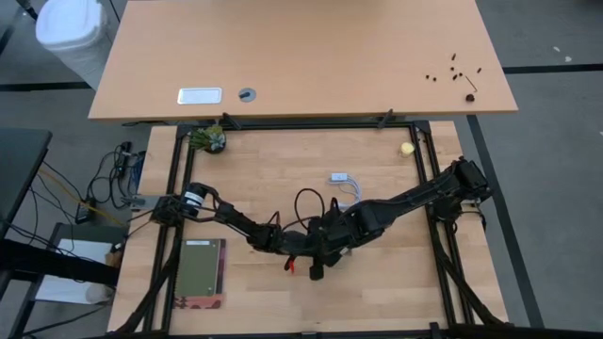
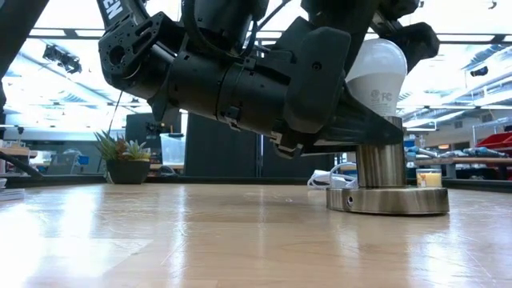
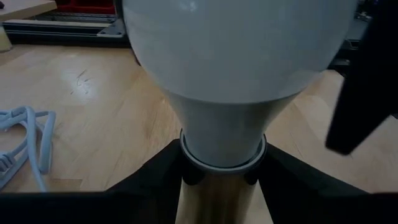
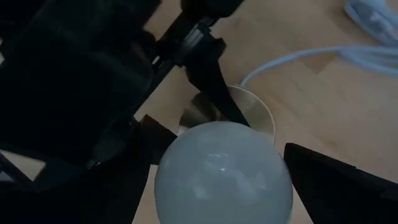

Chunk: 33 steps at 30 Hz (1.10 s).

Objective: Screw lightbulb
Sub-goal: Remove the lightbulb from the lamp

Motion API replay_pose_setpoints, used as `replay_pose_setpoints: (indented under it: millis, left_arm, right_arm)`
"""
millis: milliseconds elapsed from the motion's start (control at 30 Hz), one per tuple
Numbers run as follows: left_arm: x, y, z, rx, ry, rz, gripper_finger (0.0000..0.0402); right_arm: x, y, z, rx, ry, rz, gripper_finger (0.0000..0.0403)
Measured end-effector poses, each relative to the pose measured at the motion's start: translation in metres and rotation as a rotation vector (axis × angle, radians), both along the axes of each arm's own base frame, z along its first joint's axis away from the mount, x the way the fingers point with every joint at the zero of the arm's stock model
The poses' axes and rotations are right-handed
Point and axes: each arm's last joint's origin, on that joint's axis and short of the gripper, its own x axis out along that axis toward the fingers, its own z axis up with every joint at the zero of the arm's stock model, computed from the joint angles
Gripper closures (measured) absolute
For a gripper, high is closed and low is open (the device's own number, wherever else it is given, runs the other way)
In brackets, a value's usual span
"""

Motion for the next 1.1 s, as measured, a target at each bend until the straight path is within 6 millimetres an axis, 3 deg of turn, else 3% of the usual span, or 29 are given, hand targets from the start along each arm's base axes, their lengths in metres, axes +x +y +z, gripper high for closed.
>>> replay_pose_setpoints:
  millis: [167, 700, 1100]
  left_arm:
    - [0.000, 0.000, 0.000, -0.026, -0.002, 0.008, 0.0213]
    - [0.000, 0.000, 0.000, -0.025, -0.001, 0.008, 0.0213]
    - [0.000, 0.000, 0.000, -0.022, 0.000, 0.010, 0.0213]
  right_arm:
    - [0.002, 0.002, -0.006, 0.019, 0.015, -0.073, 0.0027]
    - [0.001, 0.000, -0.013, -0.041, 0.057, -0.050, 0.0035]
    - [0.003, 0.002, -0.012, -0.035, 0.030, -0.030, 0.0125]
